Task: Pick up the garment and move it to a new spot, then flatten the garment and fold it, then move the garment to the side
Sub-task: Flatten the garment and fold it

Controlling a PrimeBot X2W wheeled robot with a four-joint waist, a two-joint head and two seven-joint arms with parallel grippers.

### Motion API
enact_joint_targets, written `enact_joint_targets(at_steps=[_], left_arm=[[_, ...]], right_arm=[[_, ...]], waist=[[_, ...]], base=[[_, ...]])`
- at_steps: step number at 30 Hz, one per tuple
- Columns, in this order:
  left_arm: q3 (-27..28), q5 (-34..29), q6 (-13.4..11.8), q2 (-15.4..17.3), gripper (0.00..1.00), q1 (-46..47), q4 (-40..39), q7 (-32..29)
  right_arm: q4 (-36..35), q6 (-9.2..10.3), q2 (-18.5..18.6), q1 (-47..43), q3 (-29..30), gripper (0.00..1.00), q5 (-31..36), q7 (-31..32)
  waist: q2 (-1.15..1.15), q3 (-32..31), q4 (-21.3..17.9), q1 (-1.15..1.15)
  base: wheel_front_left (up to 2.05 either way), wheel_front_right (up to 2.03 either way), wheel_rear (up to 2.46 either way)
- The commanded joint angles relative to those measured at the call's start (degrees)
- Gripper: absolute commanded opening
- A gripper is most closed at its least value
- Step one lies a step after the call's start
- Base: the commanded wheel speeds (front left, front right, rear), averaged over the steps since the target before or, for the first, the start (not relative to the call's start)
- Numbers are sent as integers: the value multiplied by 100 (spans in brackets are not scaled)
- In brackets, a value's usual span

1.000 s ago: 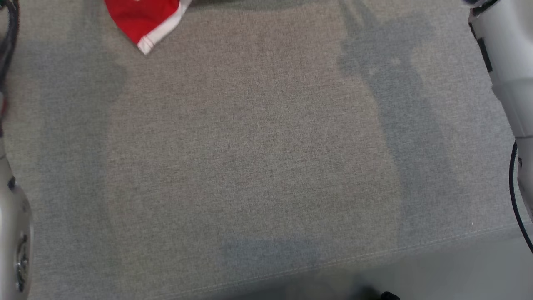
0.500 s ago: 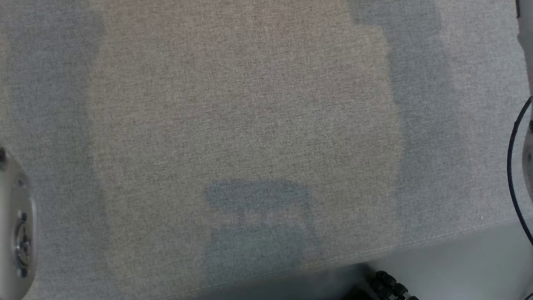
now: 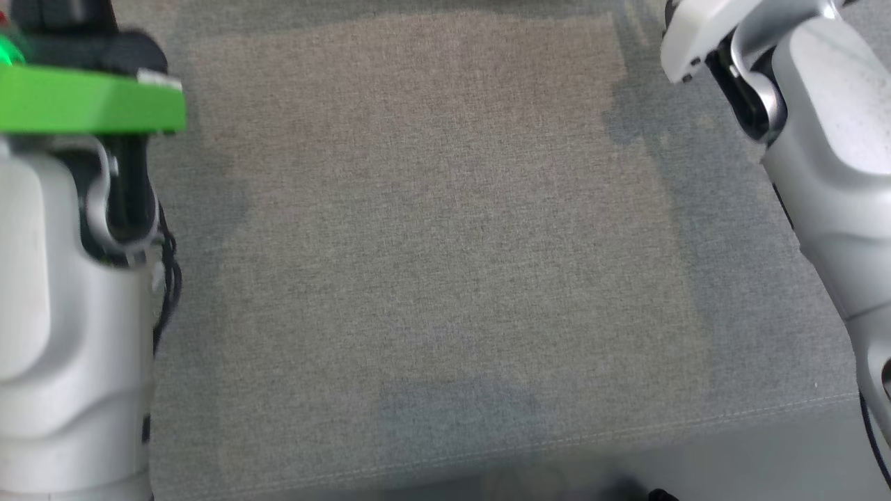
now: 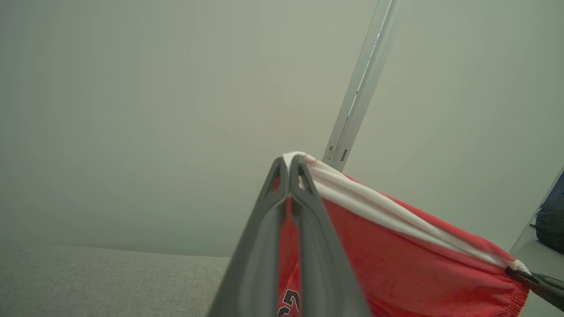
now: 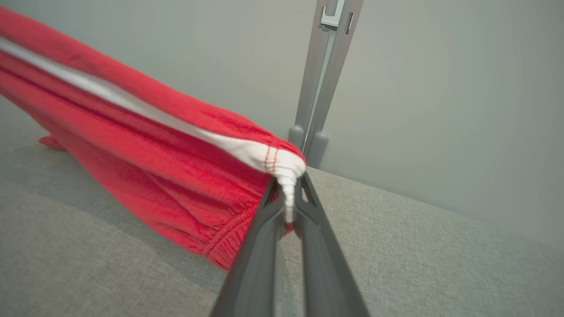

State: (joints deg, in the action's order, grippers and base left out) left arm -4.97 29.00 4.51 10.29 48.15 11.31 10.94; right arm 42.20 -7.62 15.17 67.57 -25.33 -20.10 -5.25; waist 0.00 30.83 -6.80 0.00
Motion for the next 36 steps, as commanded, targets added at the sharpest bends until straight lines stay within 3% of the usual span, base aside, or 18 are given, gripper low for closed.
enact_joint_targets(at_steps=[1, 5, 10, 11, 16, 27, 36], left_arm=[[94, 73, -107, 64, 0, -504, -245, -55], [46, 211, -283, -56, 0, -1842, -823, -277], [-168, 226, -421, -215, 0, -2876, -1174, -436], [-338, 174, -514, -276, 0, -3412, -1208, -524], [-550, 165, -753, -385, 0, -4127, -1091, -667], [-622, 234, -1232, -453, 0, -5403, -913, -756], [-498, 63, -1399, -41, 0, -5909, -1336, -877]], right_arm=[[-145, 25, 274, -332, -43, 0, -183, 139], [-647, 29, 686, -1138, -164, 0, -709, 604], [-1070, 32, 893, -1919, -81, 0, -1083, 1014], [-1209, 31, 891, -2436, 18, 0, -1230, 1340], [-1326, 31, 837, -3158, 308, 0, -1186, 1724], [-1492, 41, 490, -4388, 1027, 0, -958, 1884], [-1923, 58, 287, -5295, 1197, 0, -1029, 2370]], waist=[[0, -481, 156, 0], [0, -898, 243, 0], [0, -1264, 275, 0], [0, -1519, 294, 0], [0, -1911, 341, 0], [0, -2428, 537, 0], [0, -2602, 670, 0]], base=[[0, 0, 0], [0, 0, 0], [0, 0, 0], [0, 0, 0], [0, 0, 0], [0, 0, 0], [0, 0, 0]])
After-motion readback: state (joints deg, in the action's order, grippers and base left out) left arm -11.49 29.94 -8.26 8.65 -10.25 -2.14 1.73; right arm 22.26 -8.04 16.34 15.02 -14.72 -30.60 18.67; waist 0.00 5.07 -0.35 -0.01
